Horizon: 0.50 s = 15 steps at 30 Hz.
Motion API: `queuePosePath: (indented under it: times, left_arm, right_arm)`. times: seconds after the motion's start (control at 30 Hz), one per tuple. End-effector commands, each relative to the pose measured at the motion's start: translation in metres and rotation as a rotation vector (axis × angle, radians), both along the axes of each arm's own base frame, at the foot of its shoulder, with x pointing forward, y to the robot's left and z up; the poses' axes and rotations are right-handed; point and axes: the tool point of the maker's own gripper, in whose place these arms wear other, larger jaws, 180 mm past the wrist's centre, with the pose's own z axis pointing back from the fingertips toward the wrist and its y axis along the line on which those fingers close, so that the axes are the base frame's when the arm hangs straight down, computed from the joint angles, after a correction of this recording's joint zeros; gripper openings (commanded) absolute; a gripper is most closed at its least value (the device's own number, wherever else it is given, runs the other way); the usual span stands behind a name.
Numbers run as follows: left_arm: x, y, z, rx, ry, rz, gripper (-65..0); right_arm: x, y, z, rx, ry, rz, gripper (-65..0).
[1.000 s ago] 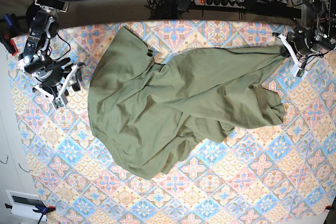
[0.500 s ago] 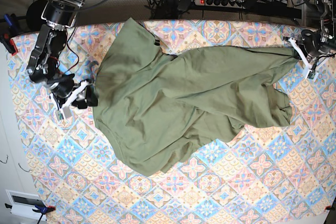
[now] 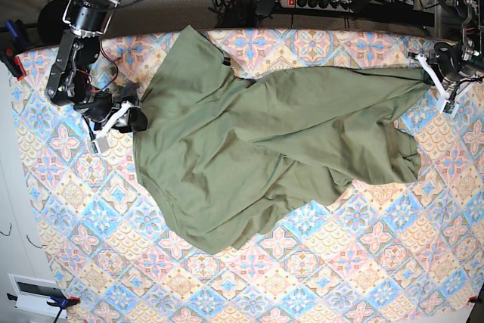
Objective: Layout the t-shirt on the table in an organized manner, then fold the t-shirt properly
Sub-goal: 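Grasp the shirt edge with the right gripper near its collar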
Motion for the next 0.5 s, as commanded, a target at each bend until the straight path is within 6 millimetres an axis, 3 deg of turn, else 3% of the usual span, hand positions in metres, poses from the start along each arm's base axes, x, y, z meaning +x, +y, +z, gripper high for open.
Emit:
queuePosePath:
  times: [0.0, 0.1, 0.27, 0.4, 0.47]
  left_arm:
    - [0.009, 0.007, 0.011, 0.025, -0.033, -0.006, -65.0]
    - [0.013, 0.006, 0.013, 0.021, -0.055, -0.008, -65.0]
    - [0.019, 0.02, 0.007, 0.003, -0.114, 0.04, -65.0]
    - [0.018, 0.031, -0.003, -0.019, -0.152, 0.098, -65.0]
    - [0.028, 0.034, 0.0, -0.035, -0.212, 0.13, -65.0]
  right_arm:
    - [0.008, -0.005, 0.01, -0.008, -0.034, 0.0, -40.3]
    - [0.007, -0.003, 0.009, -0.009, -0.029, 0.006, -42.2]
    - [0.01, 0.009, 0.017, 0.07, -0.055, -0.001, -63.7]
    - [0.013, 0.019, 0.03, 0.175, -0.078, -0.005, -63.9]
    - [0.016, 0.022, 0.039, 0.227, -0.102, -0.01, -63.9]
